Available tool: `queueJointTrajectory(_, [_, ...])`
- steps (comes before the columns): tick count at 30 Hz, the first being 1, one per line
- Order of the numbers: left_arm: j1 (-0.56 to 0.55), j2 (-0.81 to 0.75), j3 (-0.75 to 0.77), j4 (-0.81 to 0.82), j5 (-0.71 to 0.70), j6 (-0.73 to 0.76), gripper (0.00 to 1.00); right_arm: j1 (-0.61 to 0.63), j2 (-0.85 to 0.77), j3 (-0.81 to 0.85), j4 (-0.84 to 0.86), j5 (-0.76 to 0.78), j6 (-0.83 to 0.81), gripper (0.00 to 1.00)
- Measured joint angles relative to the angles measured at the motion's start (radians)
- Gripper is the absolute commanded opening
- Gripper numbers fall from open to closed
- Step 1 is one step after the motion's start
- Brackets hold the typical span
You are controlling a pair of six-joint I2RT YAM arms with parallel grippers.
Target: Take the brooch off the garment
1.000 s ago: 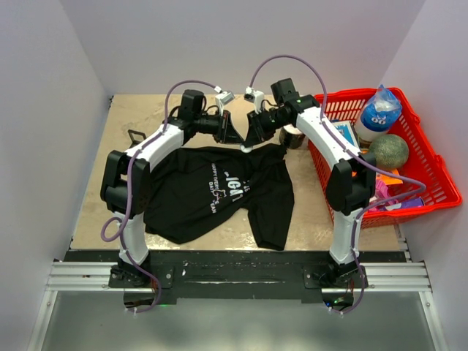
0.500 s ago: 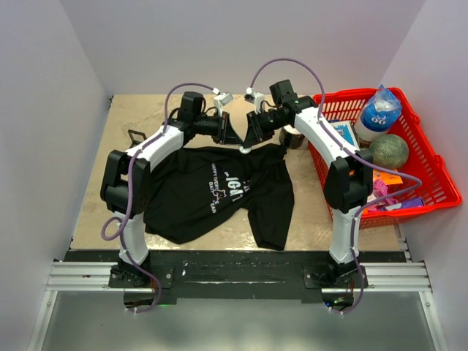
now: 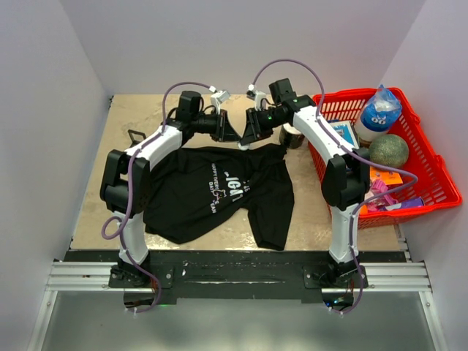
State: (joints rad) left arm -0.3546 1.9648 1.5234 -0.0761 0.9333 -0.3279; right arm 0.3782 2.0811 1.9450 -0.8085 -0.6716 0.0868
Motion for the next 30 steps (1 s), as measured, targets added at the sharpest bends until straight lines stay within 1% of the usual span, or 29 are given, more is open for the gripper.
queueJointTrajectory(3, [0.001, 0.0, 0.0, 0.013, -0.002, -0.007, 0.0, -0.006, 0.009, 0.001, 0.011, -0.021, 0.02, 0.45])
queueJointTrajectory(6, [0.007, 0.0, 0.0, 0.032, 0.019, -0.016, 0.0, -0.023, 0.017, 0.001, 0.019, -0.074, 0.021, 0.48])
queueJointTrajectory(12, [0.034, 0.0, 0.0, 0.077, 0.09, -0.032, 0.0, -0.077, 0.02, 0.001, 0.052, -0.185, 0.007, 0.5])
queueJointTrajectory(17, [0.036, -0.001, 0.0, 0.093, 0.118, -0.039, 0.0, -0.104, 0.02, -0.003, 0.081, -0.248, 0.006, 0.5])
queueJointTrajectory(24, [0.04, -0.001, 0.0, 0.097, 0.134, -0.046, 0.0, -0.105, 0.02, -0.009, 0.09, -0.271, -0.002, 0.5])
queueJointTrajectory(30, [0.04, -0.001, 0.0, 0.097, 0.141, -0.048, 0.0, -0.105, 0.02, -0.009, 0.092, -0.288, -0.008, 0.53])
